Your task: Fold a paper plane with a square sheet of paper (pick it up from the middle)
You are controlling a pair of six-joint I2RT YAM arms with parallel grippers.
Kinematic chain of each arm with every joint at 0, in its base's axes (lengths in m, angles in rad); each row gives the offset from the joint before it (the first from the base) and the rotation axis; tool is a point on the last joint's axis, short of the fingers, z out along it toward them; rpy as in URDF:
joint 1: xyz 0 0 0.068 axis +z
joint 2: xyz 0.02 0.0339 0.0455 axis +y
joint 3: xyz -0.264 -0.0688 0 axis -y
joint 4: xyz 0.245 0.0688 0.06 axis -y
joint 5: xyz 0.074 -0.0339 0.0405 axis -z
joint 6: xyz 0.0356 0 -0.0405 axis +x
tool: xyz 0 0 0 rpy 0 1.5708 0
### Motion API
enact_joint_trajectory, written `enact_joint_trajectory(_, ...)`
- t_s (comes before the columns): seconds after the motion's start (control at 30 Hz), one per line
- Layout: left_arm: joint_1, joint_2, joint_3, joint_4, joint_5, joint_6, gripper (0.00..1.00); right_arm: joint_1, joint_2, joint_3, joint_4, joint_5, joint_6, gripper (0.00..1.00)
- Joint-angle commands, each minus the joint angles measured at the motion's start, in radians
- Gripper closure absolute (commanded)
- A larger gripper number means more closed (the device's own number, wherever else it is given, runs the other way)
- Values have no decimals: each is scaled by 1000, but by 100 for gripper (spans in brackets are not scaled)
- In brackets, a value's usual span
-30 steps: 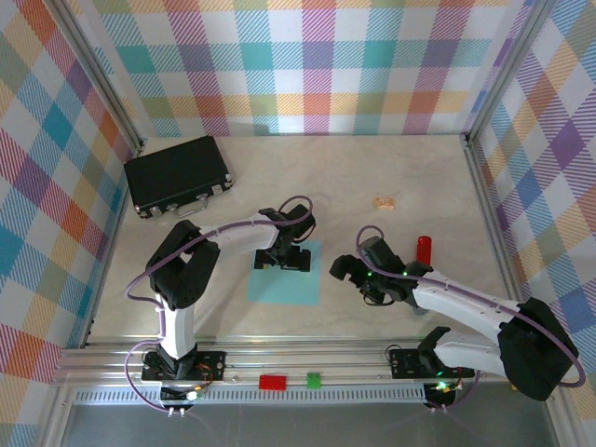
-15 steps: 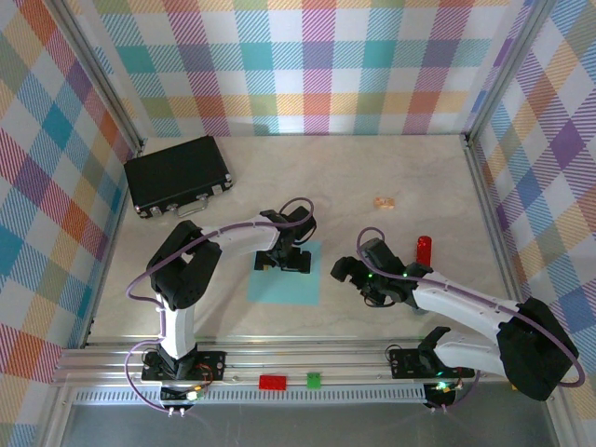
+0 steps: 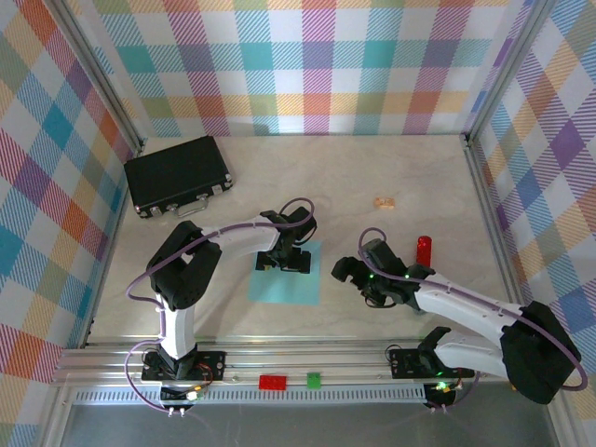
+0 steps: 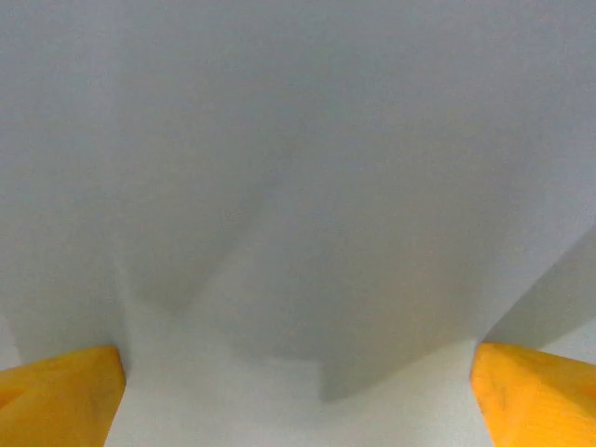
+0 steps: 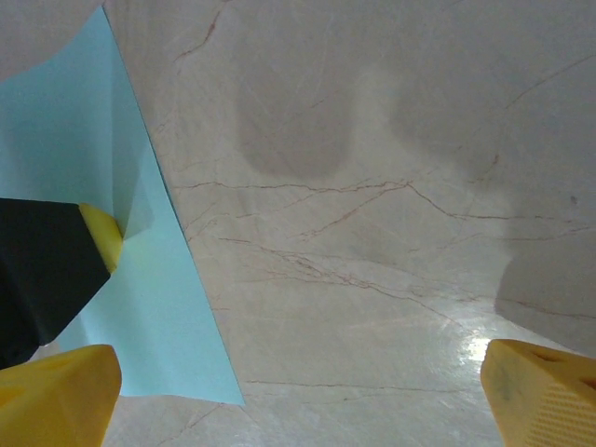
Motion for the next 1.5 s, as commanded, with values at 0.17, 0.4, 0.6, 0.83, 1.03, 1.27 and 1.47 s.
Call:
enact_joint_trajectory(0.17,-12,53,-55,22,41,-4,7,-2,-32,-23,-32,2,26,1)
enact_joint_trajectory(0.4,-12,-27,-50,38,32,-2,21,-3,-52,-17,-53,10,25,1)
enact_joint_trajectory(0.6,-11,-137,-92,122,50,-2,38,-2,-73,-18,-83,30,34,1)
enact_joint_trajectory(0.83,-11,-207,-123,157,46,-11,59,-3,-100,-21,-111,49,40,1)
enact_joint_trajectory(1.03,-7,-262,-131,168,69,-16,59,-3,-140,-21,-140,72,42,1)
enact_joint_trajectory(1.27,69,-356,-198,356,362,-80,56,-2,-188,-18,-163,95,21,1)
enact_joint_trajectory(1.47,167,-341,-319,659,657,-248,57,-5,-236,-15,-161,117,-8,1)
